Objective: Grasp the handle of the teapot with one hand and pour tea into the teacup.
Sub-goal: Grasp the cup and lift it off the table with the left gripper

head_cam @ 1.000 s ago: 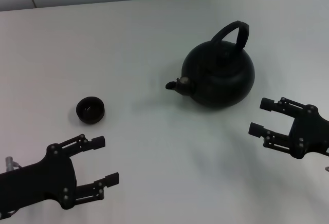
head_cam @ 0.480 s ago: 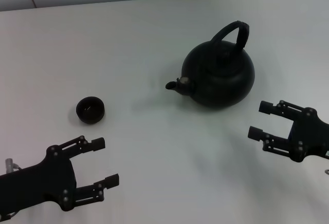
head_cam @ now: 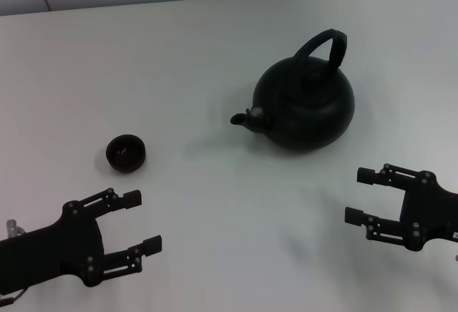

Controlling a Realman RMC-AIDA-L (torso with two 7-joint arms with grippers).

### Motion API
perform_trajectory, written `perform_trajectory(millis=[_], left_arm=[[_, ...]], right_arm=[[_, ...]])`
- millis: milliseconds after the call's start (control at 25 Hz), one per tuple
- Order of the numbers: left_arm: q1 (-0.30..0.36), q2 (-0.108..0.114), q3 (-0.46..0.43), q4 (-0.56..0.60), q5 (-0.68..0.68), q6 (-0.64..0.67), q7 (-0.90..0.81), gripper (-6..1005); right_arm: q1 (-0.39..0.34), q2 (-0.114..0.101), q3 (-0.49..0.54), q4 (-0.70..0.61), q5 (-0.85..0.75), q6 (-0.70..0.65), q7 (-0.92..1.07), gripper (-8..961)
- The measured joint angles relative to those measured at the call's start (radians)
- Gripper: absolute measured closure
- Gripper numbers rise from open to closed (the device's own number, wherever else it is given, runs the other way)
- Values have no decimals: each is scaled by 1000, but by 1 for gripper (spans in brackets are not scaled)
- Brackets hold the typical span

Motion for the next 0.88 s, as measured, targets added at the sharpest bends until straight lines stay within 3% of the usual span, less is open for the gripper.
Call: perform_trajectory(millis=[280, 640, 760, 880], left_arm=[[-8, 4, -5, 9, 0, -9, -47, 197], [2, -13, -54, 9, -10, -24, -29, 199], [0, -26, -256, -37, -13, -80, 79, 199], [-1, -26, -297, -57, -14, -93, 108, 200]], right_arm=[[3, -2, -1, -5, -9, 1, -8, 226], [17, -1, -1, -5, -16, 2, -8, 226], [24, 0, -1, 0, -16, 4, -10, 226], [29, 0, -1, 2, -17, 10, -14, 226]])
